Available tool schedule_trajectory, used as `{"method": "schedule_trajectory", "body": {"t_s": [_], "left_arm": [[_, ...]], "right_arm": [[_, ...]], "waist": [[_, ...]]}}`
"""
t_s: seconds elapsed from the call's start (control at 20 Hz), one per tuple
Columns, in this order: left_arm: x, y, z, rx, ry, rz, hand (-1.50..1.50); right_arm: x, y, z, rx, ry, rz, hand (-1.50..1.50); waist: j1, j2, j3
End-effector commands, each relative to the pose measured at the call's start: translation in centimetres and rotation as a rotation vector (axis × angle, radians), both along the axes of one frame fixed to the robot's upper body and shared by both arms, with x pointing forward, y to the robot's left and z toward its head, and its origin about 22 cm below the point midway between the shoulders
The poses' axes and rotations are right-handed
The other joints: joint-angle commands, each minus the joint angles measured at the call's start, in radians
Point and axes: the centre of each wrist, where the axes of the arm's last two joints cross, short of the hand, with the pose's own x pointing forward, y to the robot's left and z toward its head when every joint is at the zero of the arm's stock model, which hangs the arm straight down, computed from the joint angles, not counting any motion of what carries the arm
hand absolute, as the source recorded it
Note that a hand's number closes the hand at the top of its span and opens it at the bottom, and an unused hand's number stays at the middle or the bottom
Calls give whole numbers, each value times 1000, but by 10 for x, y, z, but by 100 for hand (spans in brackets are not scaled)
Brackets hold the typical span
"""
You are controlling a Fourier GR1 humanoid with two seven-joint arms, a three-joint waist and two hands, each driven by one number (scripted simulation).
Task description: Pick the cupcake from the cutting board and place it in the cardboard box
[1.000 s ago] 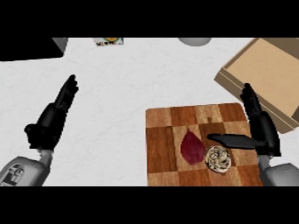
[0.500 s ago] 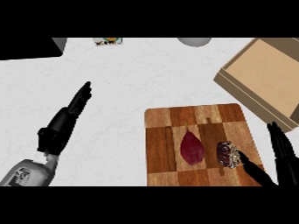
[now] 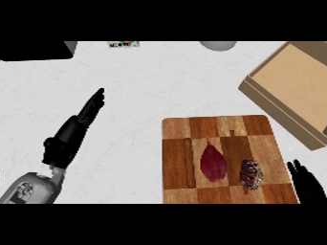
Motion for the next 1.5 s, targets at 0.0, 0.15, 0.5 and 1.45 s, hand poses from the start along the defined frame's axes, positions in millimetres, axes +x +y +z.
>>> {"method": "schedule_trajectory", "body": {"t_s": [0.0, 0.15, 0.5, 1.45], "left_arm": [[0, -4, 9, 9, -9, -19, 0], [11, -10, 17, 0, -10, -35, 0], [14, -16, 19, 6, -6, -83, 0], [16, -22, -5, -16, 10, -68, 0]], "right_arm": [[-21, 31, 32, 27, 121, -28, -150], [-26, 58, 63, 22, 155, -63, -150], [-11, 105, 131, 17, 178, -165, -150], [49, 104, 67, -28, 232, -178, -150]], "waist": [[21, 1, 2], [32, 9, 8], [70, 14, 13], [64, 13, 16]]}}
